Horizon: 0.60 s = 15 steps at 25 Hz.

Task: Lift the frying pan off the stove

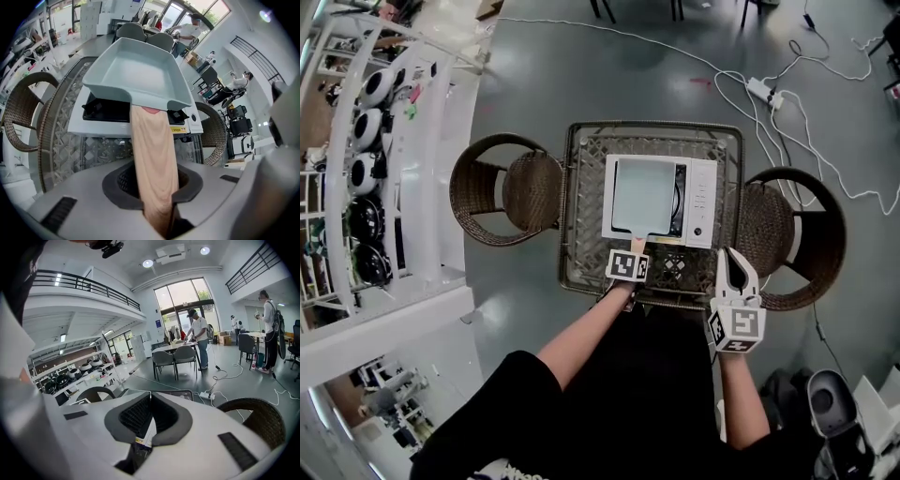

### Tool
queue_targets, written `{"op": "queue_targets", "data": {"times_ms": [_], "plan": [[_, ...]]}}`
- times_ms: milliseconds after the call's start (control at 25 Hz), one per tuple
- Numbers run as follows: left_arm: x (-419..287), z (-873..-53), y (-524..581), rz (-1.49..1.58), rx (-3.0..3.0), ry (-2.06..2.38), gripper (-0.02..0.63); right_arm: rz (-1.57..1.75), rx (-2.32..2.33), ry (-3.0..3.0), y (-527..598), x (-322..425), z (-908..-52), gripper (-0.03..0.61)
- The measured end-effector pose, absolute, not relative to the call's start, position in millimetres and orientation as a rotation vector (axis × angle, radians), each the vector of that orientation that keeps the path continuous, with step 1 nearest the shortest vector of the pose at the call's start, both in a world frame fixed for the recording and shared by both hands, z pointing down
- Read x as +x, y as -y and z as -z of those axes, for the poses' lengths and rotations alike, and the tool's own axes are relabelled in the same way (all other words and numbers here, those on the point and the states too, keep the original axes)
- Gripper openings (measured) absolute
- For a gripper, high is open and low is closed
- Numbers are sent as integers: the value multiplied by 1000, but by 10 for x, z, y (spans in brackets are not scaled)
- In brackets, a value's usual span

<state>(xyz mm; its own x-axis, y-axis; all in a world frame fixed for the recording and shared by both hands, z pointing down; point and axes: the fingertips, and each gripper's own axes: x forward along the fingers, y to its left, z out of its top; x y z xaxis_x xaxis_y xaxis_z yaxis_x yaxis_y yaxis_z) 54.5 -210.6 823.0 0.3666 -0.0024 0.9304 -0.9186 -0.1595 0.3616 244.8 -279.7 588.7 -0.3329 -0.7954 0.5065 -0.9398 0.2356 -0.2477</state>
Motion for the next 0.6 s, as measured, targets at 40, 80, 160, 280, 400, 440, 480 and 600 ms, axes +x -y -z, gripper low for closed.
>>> {"op": "queue_targets", "data": {"times_ms": [40, 80, 160, 280, 400, 440, 480, 600], "plan": [[561, -8243, 2088, -1026, 1495, 857, 102, -757, 1629, 2232, 2798, 2469, -5890, 32], [578, -8254, 2075, -1038, 1497, 840, 80, -757, 1637, 2230, 2807, 2484, -5885, 32], [608, -8270, 2056, -1058, 1501, 811, 31, -753, 1650, 2231, 2828, 2497, -5865, 32], [641, -8251, 2064, -1039, 1513, 803, 15, -748, 1651, 2237, 2836, 2475, -5837, 32], [710, -8166, 2125, -954, 1544, 811, 14, -741, 1639, 2246, 2836, 2424, -5809, 32], [737, -8140, 2142, -927, 1556, 810, 14, -738, 1635, 2250, 2832, 2404, -5805, 32], [760, -8120, 2156, -906, 1563, 811, 15, -737, 1632, 2253, 2825, 2385, -5804, 32], [802, -8081, 2185, -871, 1571, 819, 15, -739, 1623, 2260, 2787, 2333, -5799, 32]]}}
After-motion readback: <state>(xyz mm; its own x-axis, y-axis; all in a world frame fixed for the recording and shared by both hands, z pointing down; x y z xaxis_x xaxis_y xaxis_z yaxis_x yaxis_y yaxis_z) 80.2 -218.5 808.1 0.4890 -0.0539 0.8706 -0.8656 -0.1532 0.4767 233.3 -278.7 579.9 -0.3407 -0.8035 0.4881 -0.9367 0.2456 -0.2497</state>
